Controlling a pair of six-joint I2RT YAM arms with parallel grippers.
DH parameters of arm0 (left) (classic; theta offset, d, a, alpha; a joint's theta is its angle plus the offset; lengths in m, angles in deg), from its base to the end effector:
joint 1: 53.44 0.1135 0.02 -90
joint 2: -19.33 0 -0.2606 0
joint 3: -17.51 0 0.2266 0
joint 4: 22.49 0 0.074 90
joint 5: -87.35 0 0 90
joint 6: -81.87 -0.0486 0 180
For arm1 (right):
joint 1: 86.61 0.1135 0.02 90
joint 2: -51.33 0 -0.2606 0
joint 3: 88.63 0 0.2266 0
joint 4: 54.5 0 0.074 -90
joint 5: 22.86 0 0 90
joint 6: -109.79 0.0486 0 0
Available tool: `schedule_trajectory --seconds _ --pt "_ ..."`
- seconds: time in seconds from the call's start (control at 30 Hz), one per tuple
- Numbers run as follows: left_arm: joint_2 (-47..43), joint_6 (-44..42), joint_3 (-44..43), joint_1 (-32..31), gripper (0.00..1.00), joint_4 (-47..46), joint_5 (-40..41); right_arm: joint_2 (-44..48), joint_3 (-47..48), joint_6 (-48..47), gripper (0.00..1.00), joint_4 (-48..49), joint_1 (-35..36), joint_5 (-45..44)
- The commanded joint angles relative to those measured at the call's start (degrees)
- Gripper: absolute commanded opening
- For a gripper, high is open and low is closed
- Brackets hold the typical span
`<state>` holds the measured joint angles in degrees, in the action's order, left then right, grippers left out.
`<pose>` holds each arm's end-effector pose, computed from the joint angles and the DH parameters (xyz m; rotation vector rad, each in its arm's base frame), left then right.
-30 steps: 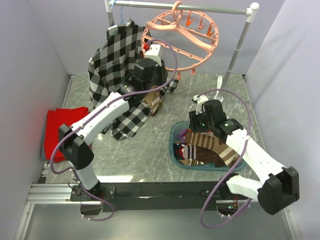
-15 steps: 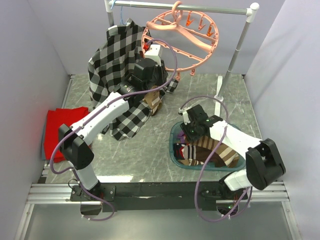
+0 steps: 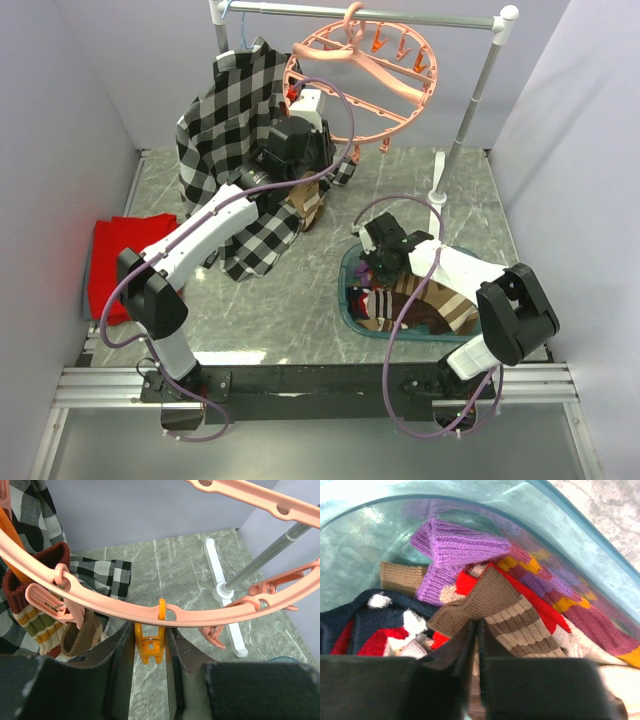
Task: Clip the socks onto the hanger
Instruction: Pick up the sock from the bin, then clamp the sock onto the hanger.
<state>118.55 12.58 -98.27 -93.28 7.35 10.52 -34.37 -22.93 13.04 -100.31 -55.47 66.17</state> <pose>0.3120 -0.2459 0.4074 0.1386 1.8248 -0.5455 0.2261 0.1356 0.1840 -0.8796 2.5777 0.1008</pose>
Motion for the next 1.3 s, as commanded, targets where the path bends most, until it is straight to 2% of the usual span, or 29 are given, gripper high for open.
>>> schedule_trajectory --seconds 0.0,0.07,0.23,0.7,0.9,1.1,1.13,1.27 --pt "-2.2 0.3 -0.7 -0.1 0.01 -0.3 -0.6 1.4 0.7 -0.2 0.04 0.1 0.5 -0.8" --pt "-2.4 0.4 -0.7 0.0 0.01 -0.4 -0.7 3.3 0.8 0.2 0.00 -0.2 0.5 -0.8" --pt "-2.9 0.6 -0.6 0.0 0.01 -0.6 -0.9 10.8 1.6 1.9 0.00 -0.7 0.5 0.0" --pt "-4.5 1.4 0.2 0.0 0.01 -1.1 -2.1 32.1 5.5 4.7 0.00 6.7 0.4 4.9" --pt "-4.6 2.2 0.2 0.0 0.01 -1.0 -2.9 36.2 10.2 4.8 0.00 16.8 0.3 9.1" --pt "-4.7 3.6 0.4 0.0 0.01 -1.2 -4.3 35.4 10.9 6.3 0.00 36.4 0.4 13.1" --pt "-4.9 3.8 0.6 0.0 0.01 -1.4 -4.5 35.1 10.4 6.5 0.00 42.4 0.4 13.2" --pt "-5.3 4.4 1.3 -0.1 0.01 -1.4 -4.6 32.1 6.2 6.7 0.00 56.3 0.4 16.4"
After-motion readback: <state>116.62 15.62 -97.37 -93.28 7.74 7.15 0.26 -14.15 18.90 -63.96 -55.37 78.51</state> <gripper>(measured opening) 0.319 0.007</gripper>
